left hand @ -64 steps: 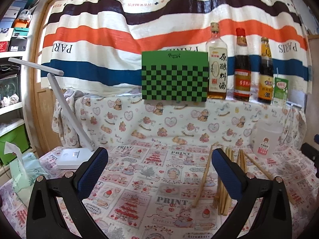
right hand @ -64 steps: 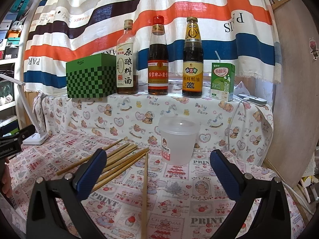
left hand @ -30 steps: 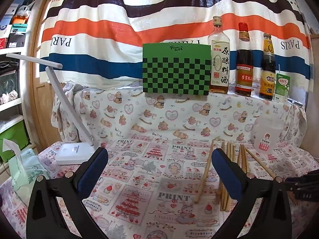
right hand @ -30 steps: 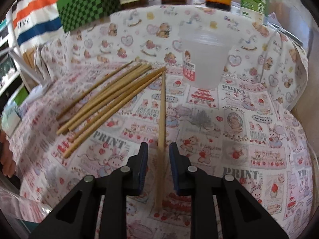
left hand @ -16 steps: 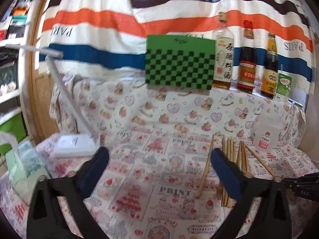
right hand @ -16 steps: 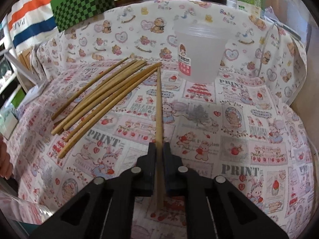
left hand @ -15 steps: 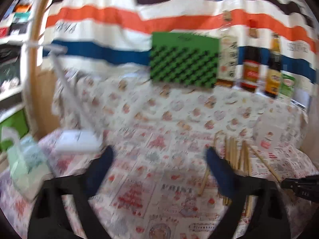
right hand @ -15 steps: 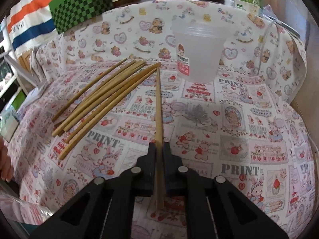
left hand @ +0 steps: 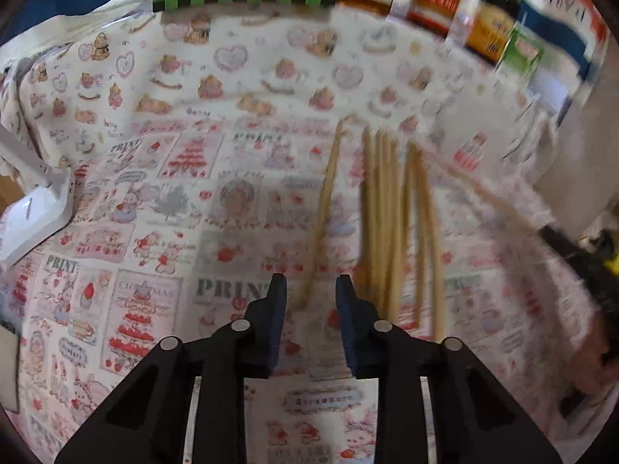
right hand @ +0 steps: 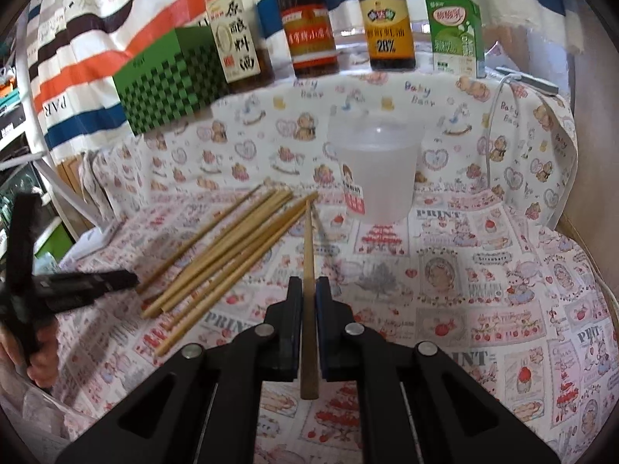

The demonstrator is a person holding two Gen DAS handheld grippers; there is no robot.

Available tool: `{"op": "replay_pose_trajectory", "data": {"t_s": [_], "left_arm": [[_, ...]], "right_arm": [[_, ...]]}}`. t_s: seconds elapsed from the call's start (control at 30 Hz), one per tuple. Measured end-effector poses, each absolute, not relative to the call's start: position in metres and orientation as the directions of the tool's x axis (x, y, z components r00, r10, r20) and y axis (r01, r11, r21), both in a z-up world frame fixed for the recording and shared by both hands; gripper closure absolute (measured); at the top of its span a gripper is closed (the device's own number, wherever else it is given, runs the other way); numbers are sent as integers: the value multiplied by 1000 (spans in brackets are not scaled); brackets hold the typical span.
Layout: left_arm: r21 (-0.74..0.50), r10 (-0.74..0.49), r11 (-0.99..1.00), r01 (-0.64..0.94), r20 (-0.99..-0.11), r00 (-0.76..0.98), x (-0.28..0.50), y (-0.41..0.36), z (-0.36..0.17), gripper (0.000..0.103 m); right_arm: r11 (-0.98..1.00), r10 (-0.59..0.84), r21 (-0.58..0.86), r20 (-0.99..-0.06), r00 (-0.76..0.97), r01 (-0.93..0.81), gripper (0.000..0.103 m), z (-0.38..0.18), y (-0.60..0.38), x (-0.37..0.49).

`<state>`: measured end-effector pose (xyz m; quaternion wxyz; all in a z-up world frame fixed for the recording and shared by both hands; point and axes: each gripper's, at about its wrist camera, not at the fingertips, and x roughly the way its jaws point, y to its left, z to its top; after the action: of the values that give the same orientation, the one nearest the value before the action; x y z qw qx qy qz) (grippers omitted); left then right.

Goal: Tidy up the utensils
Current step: 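Grasp a chopstick with the left tool while the right tool lifts its chopstick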

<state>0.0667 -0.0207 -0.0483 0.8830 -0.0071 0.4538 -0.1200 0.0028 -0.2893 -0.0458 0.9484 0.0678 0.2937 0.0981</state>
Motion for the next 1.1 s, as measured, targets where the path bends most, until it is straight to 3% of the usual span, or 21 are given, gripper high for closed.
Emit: {"op": "replay_pose_trajectory", "data": {"t_s": [0.2, 0.23, 0.33, 0.5, 0.93, 1.1], "left_arm": [[-79, -161, 982, 172, -825, 542, 73, -26, -54, 84], [-74, -158, 982, 173, -825, 543, 73, -27, -54, 93], [-93, -169, 982, 164, -823, 542, 73, -24, -53, 95], [-197, -292, 956, 219, -729, 620, 50, -21, -14, 97], [-186, -312, 950, 251, -610, 729, 32, -19, 58, 97], [-187, -315, 949, 253, -564, 763, 34, -24, 74, 97]], "right_arm": [[971, 233, 168, -477, 848, -172, 97, -36, -288, -9], [970, 234, 170, -467, 852, -173, 97, -34, -289, -9], [969, 237, 170, -423, 875, -180, 97, -29, -290, -16], [974, 214, 154, -379, 900, -166, 97, -21, -294, -23], [972, 233, 121, -461, 856, -200, 97, 15, -294, -22], [980, 200, 91, -434, 878, -178, 97, 28, -293, -18]]}}
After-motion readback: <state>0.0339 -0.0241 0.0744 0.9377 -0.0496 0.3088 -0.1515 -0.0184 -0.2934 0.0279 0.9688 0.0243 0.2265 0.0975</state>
